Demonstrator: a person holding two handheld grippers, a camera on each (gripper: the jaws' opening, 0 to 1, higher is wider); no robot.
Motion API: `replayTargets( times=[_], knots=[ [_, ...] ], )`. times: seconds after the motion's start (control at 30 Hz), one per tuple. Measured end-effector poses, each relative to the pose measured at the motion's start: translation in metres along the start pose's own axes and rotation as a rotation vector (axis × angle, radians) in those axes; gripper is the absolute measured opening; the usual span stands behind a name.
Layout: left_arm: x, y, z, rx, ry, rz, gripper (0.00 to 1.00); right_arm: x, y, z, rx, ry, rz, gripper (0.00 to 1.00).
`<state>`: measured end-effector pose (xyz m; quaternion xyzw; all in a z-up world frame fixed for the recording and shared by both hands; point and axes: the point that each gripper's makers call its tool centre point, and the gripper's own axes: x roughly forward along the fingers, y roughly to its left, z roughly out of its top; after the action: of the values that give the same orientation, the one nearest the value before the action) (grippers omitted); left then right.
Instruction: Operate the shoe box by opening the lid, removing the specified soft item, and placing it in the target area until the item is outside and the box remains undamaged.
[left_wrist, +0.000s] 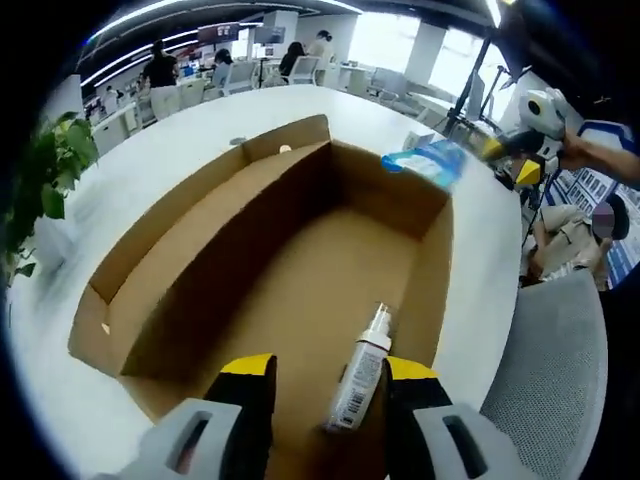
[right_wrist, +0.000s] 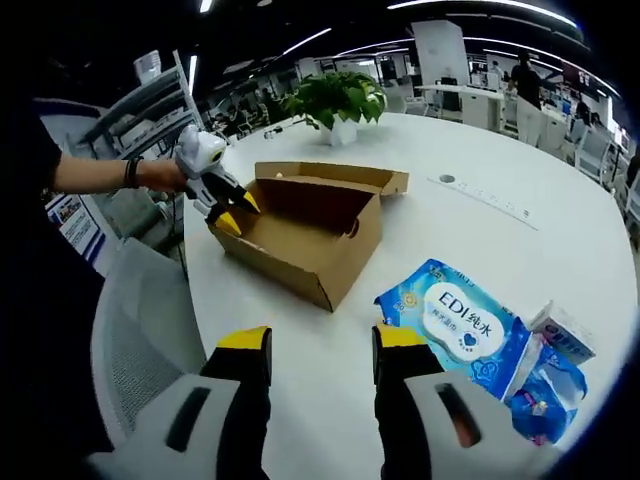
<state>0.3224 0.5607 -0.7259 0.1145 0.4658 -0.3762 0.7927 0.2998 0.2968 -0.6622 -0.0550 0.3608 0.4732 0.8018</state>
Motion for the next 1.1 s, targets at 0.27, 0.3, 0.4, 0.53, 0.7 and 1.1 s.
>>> replayTargets(
  times=[0.27, 0.3, 0.4, 0.53, 0.7, 1.1],
  knots=[
    [0.017, 0.0, -0.007, 0.051, 0.055, -0.095, 0.46, -0.01, 0.002, -0.017, 0.013, 0.016, -0.009, 0.39],
    [0.018, 0.0, -0.008, 0.057, 0.06, -0.102, 0.47, -0.012, 0.0, -0.018, 0.018, 0.016, -0.014, 0.39],
    [0.022, -0.003, -0.009, 0.08, 0.071, -0.132, 0.47, -0.019, -0.002, -0.019, 0.037, 0.006, -0.027, 0.39],
    [0.028, -0.004, -0.009, 0.105, 0.085, -0.148, 0.49, -0.023, -0.006, -0.025, 0.052, 0.007, -0.042, 0.39],
    [0.034, -0.007, -0.01, 0.144, 0.11, -0.158, 0.53, -0.024, -0.002, -0.029, 0.046, 0.023, -0.043, 0.39],
    [0.021, 0.009, -0.009, 0.329, 0.14, -0.058, 0.52, -0.024, 0.001, -0.026, 0.066, 0.006, -0.045, 0.38]
  ],
)
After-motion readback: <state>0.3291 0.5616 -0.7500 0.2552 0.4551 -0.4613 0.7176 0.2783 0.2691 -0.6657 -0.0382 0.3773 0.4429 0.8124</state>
